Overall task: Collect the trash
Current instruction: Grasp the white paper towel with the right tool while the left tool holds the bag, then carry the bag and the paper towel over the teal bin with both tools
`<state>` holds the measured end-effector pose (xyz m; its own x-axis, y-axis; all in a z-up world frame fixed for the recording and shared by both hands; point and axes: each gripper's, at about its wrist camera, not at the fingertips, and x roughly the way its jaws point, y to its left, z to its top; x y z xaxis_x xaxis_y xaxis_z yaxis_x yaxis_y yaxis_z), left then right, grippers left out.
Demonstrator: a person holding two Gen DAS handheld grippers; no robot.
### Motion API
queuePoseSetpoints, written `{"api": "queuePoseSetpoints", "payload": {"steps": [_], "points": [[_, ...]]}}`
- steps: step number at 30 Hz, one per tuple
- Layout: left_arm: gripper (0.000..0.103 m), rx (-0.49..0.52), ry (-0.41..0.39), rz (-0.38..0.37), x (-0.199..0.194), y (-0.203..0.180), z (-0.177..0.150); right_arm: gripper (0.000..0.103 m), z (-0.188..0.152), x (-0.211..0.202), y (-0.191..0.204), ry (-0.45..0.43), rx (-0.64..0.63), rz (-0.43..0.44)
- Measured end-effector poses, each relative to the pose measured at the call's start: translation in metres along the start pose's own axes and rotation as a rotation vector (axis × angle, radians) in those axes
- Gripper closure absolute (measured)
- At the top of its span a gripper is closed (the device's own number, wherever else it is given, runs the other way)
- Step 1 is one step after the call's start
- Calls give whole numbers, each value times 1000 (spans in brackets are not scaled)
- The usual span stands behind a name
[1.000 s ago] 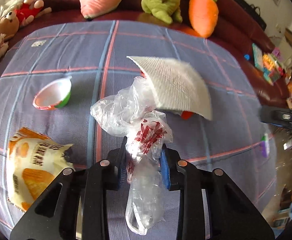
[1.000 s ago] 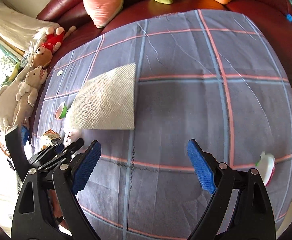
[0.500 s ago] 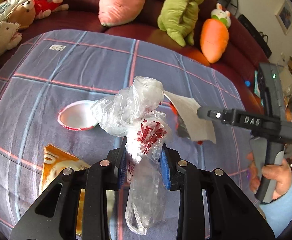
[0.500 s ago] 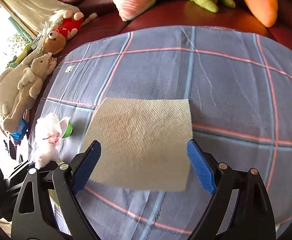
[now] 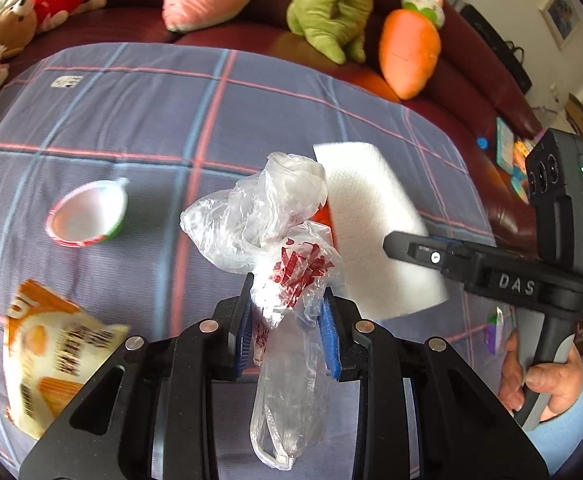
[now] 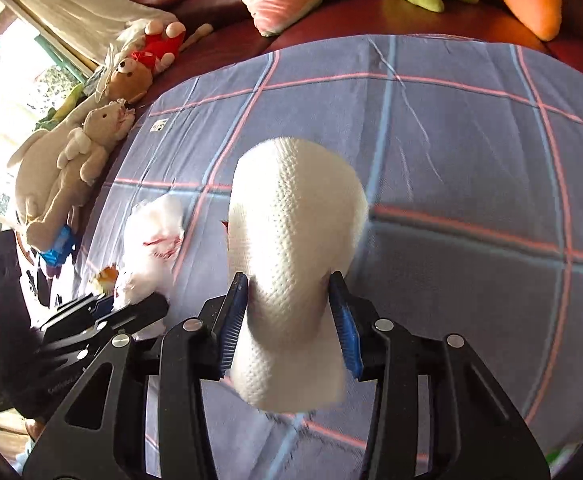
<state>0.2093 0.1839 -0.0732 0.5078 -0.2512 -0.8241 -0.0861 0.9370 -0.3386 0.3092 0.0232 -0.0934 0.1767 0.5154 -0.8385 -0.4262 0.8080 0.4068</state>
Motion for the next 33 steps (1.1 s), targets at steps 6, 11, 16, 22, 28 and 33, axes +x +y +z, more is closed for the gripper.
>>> {"api": "queuePoseSetpoints", "payload": {"steps": [6,11,16,22,28,33], "points": [[73,30,29,-31,13,-26,-11,89,-33,-22,-15,13,16,-16],[73,16,29,-20,17,-24,-13,33,-28,-24,-22,7,50,-12],[73,-7,58,-4,27,-19,-16,31,-16,-11,-17,-12,10,-9],[73,4,63,16,25,-22,-15,85,-29,-13,-26,3,33,25],[73,20,52,-5,20,-40,-20,91,-39,-39,-29,-35,53,6],[73,32,49,-14,14,-52,-29,98,-55,-57,-29,-49,49,2]]}}
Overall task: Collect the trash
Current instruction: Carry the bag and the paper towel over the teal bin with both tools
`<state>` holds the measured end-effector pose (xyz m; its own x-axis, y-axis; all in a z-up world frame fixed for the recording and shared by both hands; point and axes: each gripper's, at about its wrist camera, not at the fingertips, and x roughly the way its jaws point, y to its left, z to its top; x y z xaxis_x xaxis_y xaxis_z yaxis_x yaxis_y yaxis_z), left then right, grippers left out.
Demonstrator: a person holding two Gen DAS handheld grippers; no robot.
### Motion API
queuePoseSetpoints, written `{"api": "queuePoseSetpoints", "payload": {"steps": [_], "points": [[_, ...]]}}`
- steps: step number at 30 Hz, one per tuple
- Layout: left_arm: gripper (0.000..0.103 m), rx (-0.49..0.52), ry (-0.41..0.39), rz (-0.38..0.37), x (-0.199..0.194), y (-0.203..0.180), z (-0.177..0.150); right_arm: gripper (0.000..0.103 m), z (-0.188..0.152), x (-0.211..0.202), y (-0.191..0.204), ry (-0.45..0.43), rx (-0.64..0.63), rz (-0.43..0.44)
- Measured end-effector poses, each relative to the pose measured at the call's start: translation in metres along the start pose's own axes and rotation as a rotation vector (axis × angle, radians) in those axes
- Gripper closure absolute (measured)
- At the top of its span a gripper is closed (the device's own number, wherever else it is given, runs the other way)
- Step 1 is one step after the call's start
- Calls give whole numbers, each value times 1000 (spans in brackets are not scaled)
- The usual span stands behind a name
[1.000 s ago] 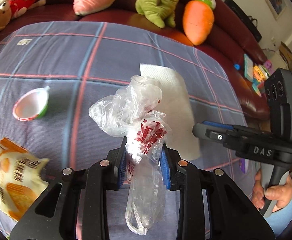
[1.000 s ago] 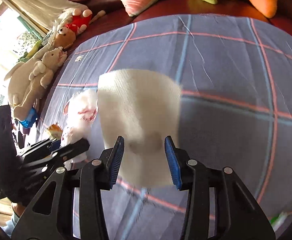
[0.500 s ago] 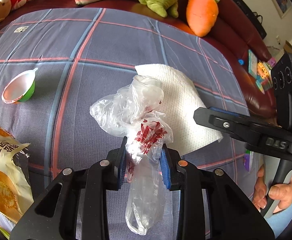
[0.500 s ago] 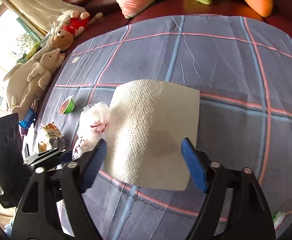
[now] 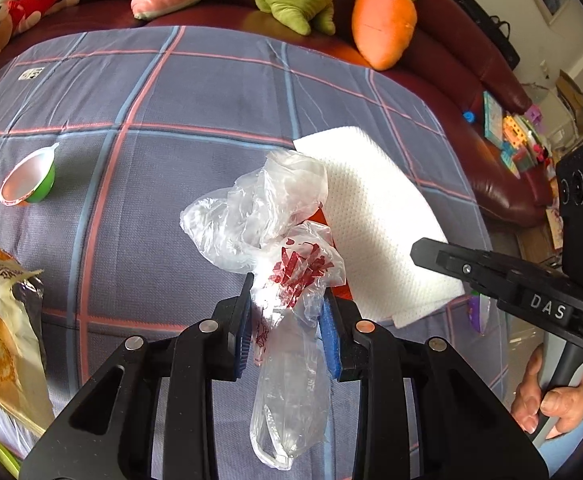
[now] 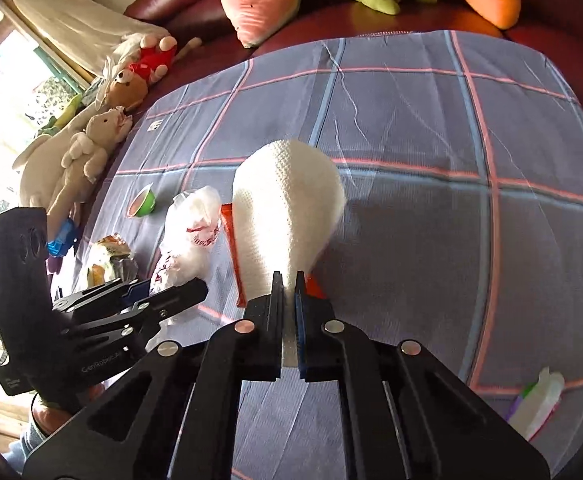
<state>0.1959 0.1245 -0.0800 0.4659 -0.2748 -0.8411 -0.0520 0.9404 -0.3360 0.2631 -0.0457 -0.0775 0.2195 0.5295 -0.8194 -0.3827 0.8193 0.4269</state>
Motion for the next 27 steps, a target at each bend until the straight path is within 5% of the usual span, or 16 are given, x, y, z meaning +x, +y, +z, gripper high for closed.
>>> {"api": "queuePoseSetpoints", "payload": {"steps": [12,27], "points": [[73,109,-85,-48,-36,-81,-11,99,-32,-109,-47,-190,101,8],[73,410,15,-126,20,-261,-42,99,-132,-230,-195,-366,347,-119]]}}
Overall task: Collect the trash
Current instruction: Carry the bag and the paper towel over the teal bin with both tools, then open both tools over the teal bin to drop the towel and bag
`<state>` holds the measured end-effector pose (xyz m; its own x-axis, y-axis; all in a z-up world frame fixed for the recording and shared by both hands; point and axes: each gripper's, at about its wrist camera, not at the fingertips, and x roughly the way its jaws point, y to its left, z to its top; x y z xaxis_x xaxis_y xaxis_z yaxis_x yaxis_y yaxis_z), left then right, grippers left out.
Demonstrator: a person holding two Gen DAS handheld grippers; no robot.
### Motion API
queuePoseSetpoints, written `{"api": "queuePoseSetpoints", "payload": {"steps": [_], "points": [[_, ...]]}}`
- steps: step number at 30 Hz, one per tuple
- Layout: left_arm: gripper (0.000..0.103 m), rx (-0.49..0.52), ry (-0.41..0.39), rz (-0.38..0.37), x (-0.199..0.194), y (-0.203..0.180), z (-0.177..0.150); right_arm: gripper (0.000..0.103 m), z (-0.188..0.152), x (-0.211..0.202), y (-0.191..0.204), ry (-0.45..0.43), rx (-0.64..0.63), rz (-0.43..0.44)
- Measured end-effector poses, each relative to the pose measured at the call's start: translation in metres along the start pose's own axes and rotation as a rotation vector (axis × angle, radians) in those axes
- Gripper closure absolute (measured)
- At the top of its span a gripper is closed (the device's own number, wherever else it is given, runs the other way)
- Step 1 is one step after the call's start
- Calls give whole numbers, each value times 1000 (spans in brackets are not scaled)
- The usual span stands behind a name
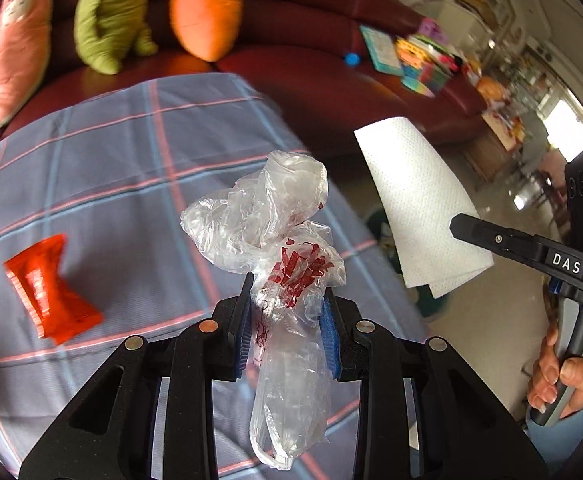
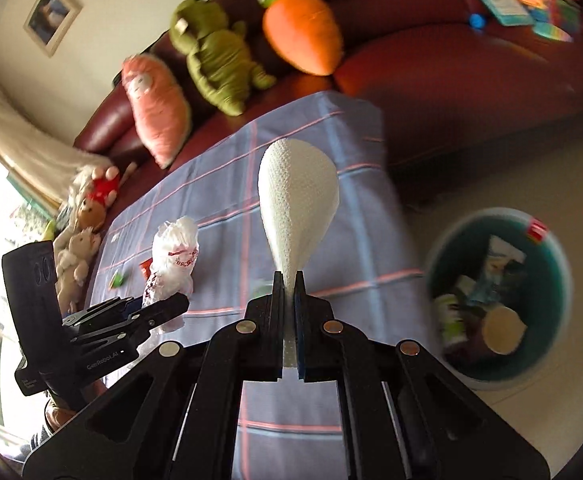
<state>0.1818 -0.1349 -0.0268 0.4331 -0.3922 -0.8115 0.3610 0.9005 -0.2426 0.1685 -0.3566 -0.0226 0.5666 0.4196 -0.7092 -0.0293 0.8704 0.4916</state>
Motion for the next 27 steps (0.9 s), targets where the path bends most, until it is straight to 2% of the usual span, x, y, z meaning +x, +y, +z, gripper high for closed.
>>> {"api": "queuePoseSetpoints", "payload": {"steps": [6,11,18,24,25,27], "points": [[73,122,60,-52,45,-78,11,99,-10,-40,-85,-65,133,-67],[73,169,97,-78,72,-110,15,99,-24,-48,-143,-57,226,-116],[73,169,125,-93,97,-127,22,98,-30,-33,-175,-23,263,-161],[73,154,138,-96,111,-132,29,94,-33,2,-186,31,284,-155],[73,153,141,-96,112,-131,30,92,-34,9,-187,45,289,-149],[73,154,148,-95,115,-132,30,78,-35,19,-189,60,302,-137]]}}
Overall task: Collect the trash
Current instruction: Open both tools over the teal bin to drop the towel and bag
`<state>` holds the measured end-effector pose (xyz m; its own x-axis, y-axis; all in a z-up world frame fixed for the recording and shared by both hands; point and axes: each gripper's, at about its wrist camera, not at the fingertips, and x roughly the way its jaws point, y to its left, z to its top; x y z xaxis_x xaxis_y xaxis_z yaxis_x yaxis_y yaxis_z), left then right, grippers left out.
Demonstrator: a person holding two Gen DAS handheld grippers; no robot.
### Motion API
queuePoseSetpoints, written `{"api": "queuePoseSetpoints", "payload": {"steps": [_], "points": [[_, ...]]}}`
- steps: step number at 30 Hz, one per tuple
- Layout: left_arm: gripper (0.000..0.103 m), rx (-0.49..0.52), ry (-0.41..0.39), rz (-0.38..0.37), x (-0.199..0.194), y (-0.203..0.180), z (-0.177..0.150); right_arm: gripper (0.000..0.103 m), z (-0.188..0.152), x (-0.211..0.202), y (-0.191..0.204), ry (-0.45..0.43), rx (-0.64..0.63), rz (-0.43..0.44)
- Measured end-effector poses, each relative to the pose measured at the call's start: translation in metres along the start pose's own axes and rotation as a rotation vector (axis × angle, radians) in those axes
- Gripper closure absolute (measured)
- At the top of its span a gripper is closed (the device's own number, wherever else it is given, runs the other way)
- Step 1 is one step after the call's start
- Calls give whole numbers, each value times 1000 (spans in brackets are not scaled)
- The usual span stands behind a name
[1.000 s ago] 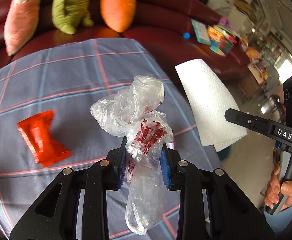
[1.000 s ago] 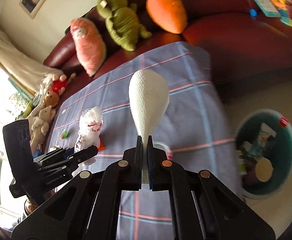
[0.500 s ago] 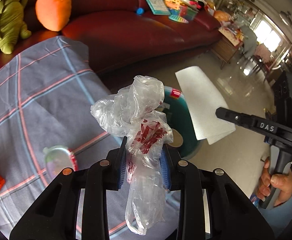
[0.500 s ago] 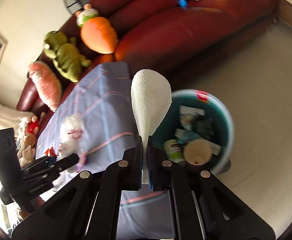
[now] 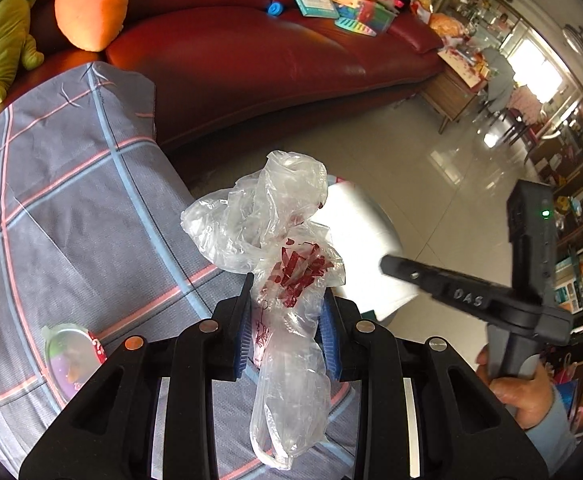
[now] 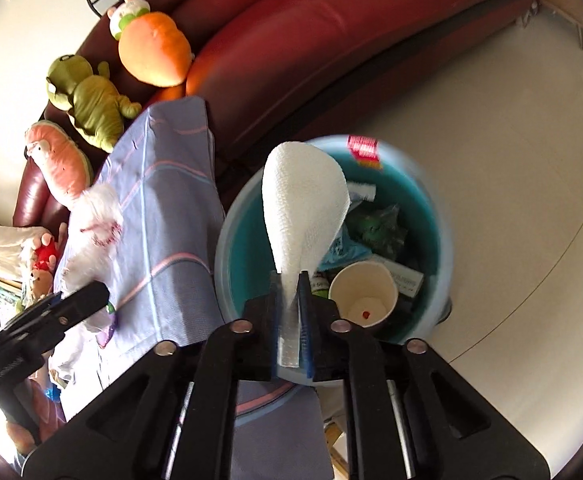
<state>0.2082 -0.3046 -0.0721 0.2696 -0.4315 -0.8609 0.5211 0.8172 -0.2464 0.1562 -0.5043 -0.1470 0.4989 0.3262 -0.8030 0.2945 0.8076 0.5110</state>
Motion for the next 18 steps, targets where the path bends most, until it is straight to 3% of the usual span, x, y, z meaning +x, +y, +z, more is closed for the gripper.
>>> {"api": "queuePoseSetpoints", "payload": {"steps": [1,2,6,9,16,18], "points": [[73,1,4,0,2,0,0,62,0,3,-1,1,5,1],[73,1,7,0,4,-1,0,56,0,4,-1,-2,7,-3],[73,-1,16,-5,10,-3,2,55,2,0,-5,-15,16,-12],[73,8,23,-16,15,-8,4,36,3,-10,-9,-44,28,-35],[70,39,39,-48,32,-25,11,29,9,-34,-25,-95,82,-79],[58,38,41,-55,36,-30,13,28,8,-39,-30,-99,94,-86]]}}
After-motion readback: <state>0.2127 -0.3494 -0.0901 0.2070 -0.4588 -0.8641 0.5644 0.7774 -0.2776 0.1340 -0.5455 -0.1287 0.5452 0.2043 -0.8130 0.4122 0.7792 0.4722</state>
